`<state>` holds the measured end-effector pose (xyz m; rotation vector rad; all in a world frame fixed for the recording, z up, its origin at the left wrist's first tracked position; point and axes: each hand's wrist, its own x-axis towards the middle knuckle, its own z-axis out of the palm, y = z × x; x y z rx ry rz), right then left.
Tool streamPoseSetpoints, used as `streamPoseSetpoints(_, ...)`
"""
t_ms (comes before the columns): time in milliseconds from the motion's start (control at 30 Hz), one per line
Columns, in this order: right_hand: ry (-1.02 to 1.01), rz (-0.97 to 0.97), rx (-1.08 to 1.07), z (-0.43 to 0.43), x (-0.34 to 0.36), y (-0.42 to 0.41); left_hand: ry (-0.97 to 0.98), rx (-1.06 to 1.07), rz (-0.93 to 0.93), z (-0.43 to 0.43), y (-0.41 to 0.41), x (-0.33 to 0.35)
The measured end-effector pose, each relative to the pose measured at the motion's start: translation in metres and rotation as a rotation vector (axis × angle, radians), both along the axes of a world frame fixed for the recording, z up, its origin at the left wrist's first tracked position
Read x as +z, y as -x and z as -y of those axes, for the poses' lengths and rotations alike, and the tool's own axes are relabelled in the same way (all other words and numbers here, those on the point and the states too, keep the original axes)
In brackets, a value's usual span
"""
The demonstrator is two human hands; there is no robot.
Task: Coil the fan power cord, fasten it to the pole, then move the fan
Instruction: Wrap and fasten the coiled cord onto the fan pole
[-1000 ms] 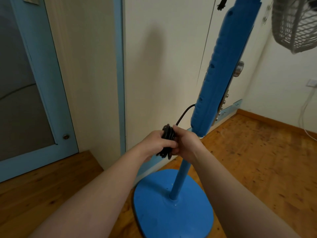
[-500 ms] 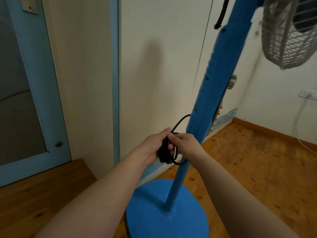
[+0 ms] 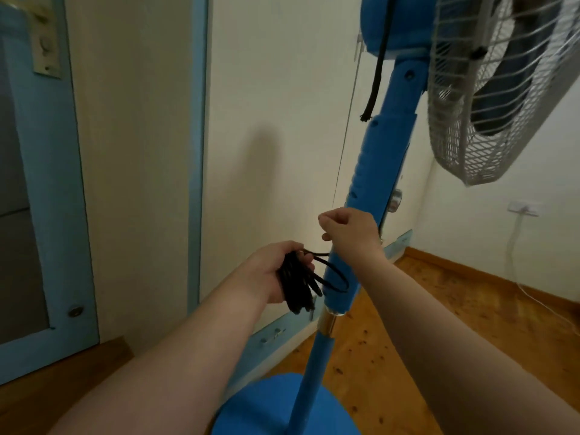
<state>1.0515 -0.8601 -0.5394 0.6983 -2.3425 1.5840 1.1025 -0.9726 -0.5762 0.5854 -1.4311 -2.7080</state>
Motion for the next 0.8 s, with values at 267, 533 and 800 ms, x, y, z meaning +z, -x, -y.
streamPoseSetpoints(267, 0.109, -0.349, -0.059, -0.003, 0.058, -0.003, -0.102, 0.020, 0.032, -0.003, 0.009, 0.017)
streamPoseSetpoints(533, -0.068, -0.319, -0.091, 0.001, 0.109, 0.024, -0.114, 0.077, 0.011, -0.013, 0.008, 0.036)
streamPoseSetpoints(800, -0.093, -0.231, -0.068, 0.016, 0.135, 0.047, -0.107, 0.088, 0.029, -0.013, 0.011, 0.036)
